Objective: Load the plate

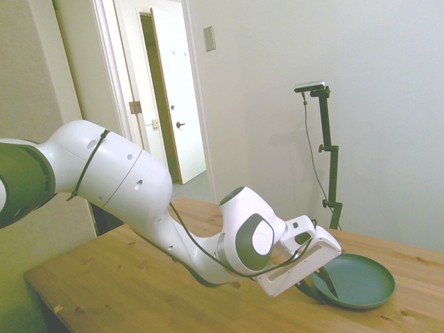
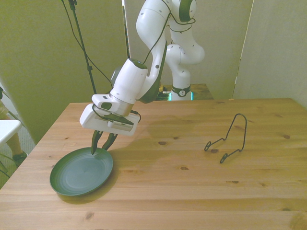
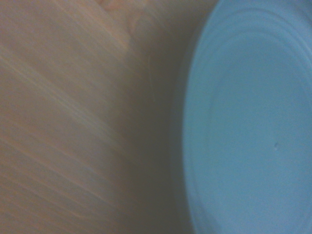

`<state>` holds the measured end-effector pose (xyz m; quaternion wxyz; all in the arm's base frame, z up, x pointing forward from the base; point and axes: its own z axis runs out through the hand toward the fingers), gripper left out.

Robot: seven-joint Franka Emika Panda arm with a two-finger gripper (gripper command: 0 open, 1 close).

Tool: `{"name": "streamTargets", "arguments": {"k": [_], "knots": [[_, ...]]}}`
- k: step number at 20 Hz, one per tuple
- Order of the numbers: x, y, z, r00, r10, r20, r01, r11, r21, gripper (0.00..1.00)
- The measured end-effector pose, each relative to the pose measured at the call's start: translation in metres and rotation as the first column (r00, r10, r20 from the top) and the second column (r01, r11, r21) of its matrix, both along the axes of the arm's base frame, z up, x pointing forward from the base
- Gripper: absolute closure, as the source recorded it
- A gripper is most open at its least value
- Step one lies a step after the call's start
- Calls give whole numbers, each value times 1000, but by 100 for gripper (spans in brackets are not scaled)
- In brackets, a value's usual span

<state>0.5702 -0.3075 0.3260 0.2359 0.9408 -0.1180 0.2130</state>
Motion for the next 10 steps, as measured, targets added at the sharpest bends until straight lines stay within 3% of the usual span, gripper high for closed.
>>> {"name": "streamTargets", "arguments": {"k": [10], "knots": [[7, -8, 6, 999, -32, -7, 32, 997, 71, 100]]}}
